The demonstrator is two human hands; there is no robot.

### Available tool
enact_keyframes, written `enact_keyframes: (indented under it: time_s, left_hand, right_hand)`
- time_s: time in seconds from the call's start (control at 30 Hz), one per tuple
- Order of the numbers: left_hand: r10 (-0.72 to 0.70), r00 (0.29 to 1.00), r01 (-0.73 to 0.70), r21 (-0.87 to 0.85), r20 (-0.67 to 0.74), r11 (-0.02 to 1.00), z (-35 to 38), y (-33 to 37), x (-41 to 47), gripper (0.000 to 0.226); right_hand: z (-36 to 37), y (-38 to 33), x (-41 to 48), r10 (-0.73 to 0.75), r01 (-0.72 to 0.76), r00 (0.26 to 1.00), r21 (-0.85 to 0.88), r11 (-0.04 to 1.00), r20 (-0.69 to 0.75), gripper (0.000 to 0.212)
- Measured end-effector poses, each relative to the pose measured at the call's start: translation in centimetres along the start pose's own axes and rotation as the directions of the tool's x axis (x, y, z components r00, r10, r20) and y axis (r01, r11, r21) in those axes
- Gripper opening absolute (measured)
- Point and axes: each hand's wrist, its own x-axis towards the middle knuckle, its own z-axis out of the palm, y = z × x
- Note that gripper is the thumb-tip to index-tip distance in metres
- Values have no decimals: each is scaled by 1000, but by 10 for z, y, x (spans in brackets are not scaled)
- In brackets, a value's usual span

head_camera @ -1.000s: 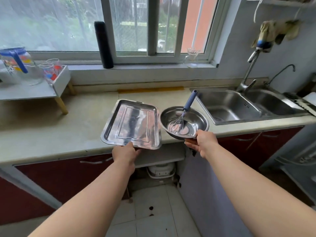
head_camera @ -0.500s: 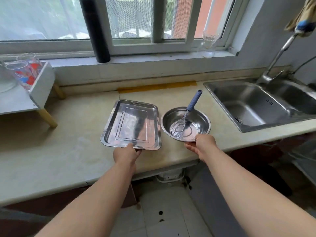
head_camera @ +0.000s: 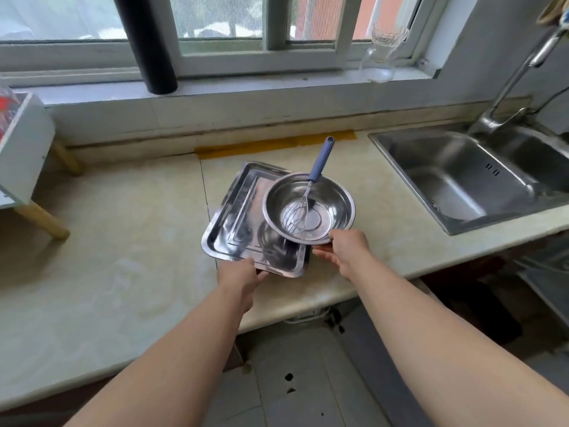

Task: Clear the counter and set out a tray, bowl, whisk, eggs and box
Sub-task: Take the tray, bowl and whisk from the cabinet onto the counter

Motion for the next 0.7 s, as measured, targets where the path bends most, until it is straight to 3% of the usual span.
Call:
enact_keyframes:
  time_s: [0.1,0.27,0.5,0.7]
  left_hand:
    - [22,998,-22,-6,53,1000,6,3,2,33]
    - [-82,994,81,17,74,997,9,6,19,32]
    - [-108,994,109,57,-23,992,11,12,16,13]
    - [-33,998,41,154,-51,987,3,9,2,28]
  right_hand:
    - [8,4,11,-18,17,1000,-31,999,-24,32]
    - [19,6,20,-29,28,1000,-91,996,-11,24]
    - [32,20,22,-24,24,1000,-122,992,6,23]
    - [22,27,10,5,-4,1000,-69,998,18,29]
